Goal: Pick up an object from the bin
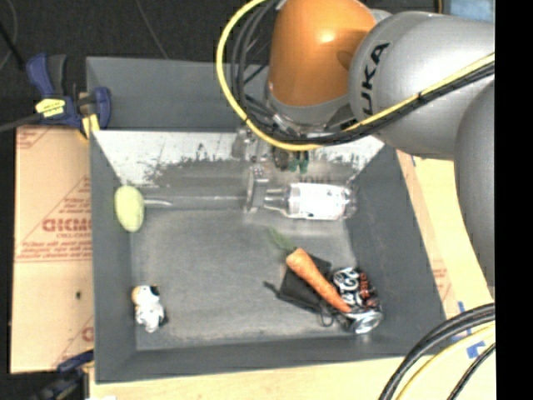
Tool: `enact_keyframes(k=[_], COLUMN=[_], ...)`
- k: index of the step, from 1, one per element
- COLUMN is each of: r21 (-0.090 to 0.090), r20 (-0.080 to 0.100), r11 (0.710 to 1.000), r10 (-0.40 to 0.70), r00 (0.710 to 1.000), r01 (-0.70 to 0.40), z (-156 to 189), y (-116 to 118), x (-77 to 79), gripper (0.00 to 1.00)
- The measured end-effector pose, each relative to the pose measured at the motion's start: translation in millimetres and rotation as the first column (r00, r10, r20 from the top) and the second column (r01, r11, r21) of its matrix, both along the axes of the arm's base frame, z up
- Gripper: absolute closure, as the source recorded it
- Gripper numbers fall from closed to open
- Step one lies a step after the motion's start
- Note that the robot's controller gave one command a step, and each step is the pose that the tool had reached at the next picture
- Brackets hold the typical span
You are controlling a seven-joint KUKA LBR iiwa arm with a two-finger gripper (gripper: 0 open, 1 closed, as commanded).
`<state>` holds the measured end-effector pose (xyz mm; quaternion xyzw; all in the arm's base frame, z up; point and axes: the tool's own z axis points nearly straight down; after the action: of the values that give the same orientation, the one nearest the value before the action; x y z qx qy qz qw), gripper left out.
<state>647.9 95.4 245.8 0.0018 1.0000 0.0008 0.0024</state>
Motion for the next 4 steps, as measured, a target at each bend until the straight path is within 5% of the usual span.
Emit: enact_keyframes(k=[1,2,3,4], r21=[0.000,0.000,0.000,-0.002], r20=[0.000,-0.006,0.014,0.005], r11=[1.000,1.000,1.000,0.997], r10=[0.000,-0.002,0.012,0.083], r00=[1.000,1.000,1.000,0.997], r01=[0.000,0.002,-0.012,-0.083], z=[0.0,49.7,56.8,-14.2], y=[0.0,-9.2,-38.9,-53.9], x=[0.0,-9.1,-35.8,-38.7], gripper=[0.00,0.00,0.00,0.00])
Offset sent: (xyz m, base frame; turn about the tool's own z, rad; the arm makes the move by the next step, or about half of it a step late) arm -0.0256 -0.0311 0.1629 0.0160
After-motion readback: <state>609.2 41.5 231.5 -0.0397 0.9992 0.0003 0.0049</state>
